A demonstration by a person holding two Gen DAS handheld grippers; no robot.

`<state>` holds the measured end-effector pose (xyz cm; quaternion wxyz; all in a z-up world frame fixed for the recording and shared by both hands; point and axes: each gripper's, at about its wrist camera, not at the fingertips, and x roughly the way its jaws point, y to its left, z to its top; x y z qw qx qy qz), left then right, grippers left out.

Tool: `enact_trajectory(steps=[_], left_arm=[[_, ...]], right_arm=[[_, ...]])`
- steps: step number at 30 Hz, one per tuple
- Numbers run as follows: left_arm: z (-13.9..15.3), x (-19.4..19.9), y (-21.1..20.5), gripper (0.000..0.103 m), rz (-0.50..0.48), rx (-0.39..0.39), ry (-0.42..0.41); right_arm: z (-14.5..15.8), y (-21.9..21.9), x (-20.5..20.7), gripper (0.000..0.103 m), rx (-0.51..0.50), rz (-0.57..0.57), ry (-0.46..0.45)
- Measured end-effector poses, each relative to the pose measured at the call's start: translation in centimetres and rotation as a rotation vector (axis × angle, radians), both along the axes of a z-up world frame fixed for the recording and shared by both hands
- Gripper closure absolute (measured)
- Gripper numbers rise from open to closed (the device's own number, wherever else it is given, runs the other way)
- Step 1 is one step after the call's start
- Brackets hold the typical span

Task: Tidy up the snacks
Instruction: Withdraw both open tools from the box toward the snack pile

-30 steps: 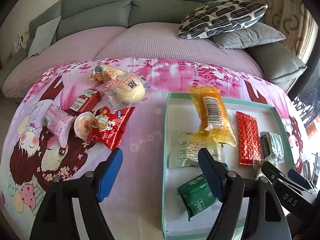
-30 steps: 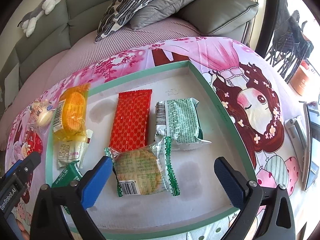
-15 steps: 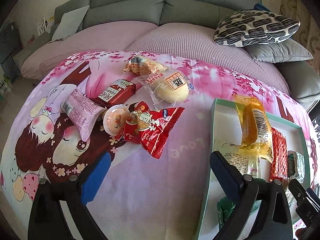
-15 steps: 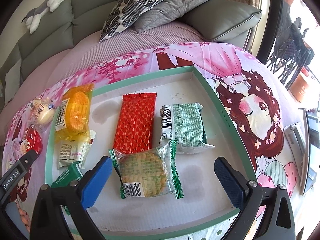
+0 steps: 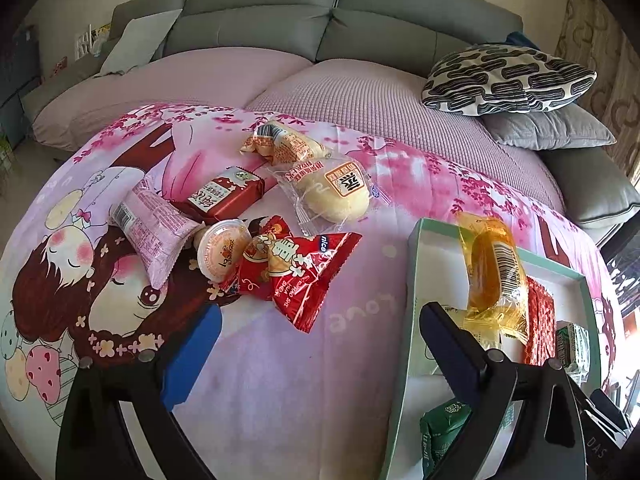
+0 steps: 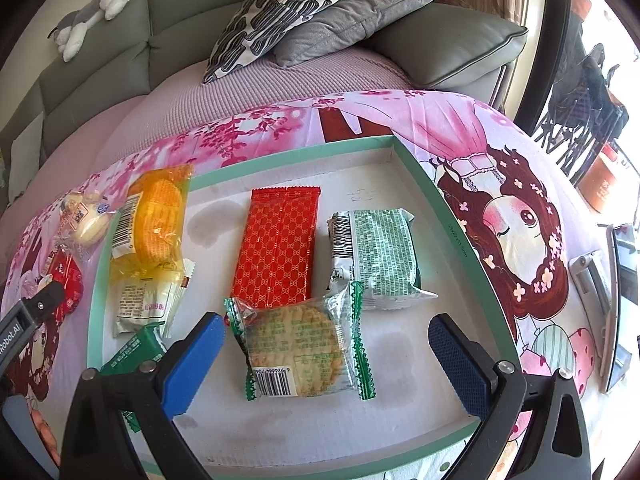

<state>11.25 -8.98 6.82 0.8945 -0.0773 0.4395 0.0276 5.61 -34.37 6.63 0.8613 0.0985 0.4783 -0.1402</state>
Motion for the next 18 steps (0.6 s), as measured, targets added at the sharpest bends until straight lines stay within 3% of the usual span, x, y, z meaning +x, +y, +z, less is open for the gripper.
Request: enact_trajectory(steps=[18], left_arm=[[0.9,0.2,4.8,0.004,0.066,0.11,-0.017]], right_arm=[[1.4,6.3,1.6,0.0,-0.026,0.103,-0.045]])
